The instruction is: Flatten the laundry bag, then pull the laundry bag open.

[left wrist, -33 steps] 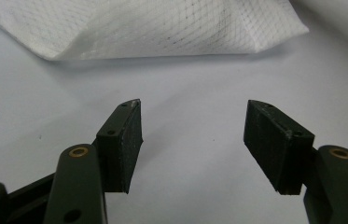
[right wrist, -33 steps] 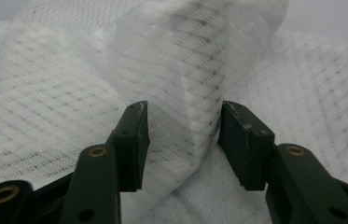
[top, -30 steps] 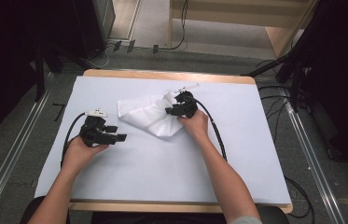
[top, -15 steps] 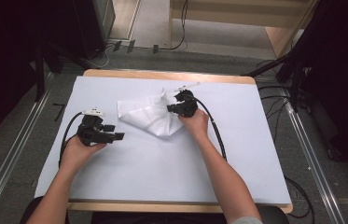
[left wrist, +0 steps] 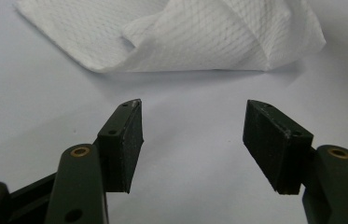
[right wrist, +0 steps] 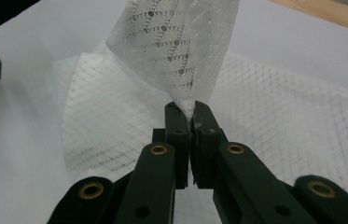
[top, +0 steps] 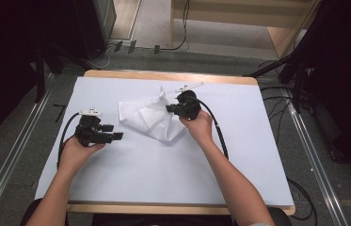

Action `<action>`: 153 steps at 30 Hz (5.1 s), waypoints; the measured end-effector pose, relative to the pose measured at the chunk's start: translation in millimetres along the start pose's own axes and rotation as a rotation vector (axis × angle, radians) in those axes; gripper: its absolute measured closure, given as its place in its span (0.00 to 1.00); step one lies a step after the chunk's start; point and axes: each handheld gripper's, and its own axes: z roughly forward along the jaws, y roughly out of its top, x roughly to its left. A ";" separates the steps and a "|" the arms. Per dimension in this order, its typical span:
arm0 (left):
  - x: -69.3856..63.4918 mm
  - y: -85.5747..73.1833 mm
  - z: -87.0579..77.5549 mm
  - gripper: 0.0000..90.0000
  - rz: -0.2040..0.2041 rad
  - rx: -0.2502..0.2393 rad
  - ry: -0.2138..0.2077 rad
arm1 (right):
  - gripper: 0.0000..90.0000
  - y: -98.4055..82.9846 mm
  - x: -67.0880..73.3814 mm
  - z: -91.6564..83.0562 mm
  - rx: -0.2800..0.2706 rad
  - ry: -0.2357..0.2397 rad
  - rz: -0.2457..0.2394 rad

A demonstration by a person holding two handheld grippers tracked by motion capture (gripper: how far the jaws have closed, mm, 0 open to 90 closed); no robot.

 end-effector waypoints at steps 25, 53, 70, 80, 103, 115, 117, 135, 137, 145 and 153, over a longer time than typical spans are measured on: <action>8.7 -11.4 -19.7 0.44 -0.063 -0.028 0.022 | 0.98 -26.9 54.2 -1.1 0.028 0.137 -0.085; 10.2 -13.0 -20.9 0.44 -0.049 -0.016 0.023 | 0.91 -47.8 87.2 -12.5 0.038 0.219 -0.128; 12.6 -3.9 -18.1 0.44 -0.042 -0.022 0.010 | 0.76 -58.7 113.3 -15.8 0.031 0.288 -0.175; 15.8 2.5 -13.9 0.44 -0.036 -0.025 0.002 | 0.66 -62.1 122.4 -22.6 0.036 0.310 -0.199; 5.8 35.0 34.6 0.46 0.020 0.056 -0.046 | 0.66 -74.2 93.4 -38.1 0.032 0.207 -0.160; 15.7 52.4 60.0 0.46 -0.007 0.054 -0.015 | 0.65 -87.8 51.3 -72.8 0.006 0.121 -0.095; 17.1 50.7 62.6 0.46 -0.015 0.073 -0.006 | 0.65 -91.6 42.8 -80.5 -0.007 0.110 -0.067; 14.3 36.2 73.4 0.60 0.102 0.112 0.060 | 0.64 -96.2 12.0 -90.2 -0.018 0.007 -0.005; 11.4 36.1 74.0 0.65 0.128 0.118 0.079 | 0.64 -96.4 8.1 -92.1 -0.021 -0.005 0.009; 9.0 35.3 76.3 0.88 0.128 0.108 0.108 | 0.64 -97.6 0.3 -92.5 -0.019 -0.025 0.031; 12.1 36.8 76.9 1.00 0.043 0.109 0.064 | 0.64 -97.8 0.0 -90.5 -0.011 -0.027 0.034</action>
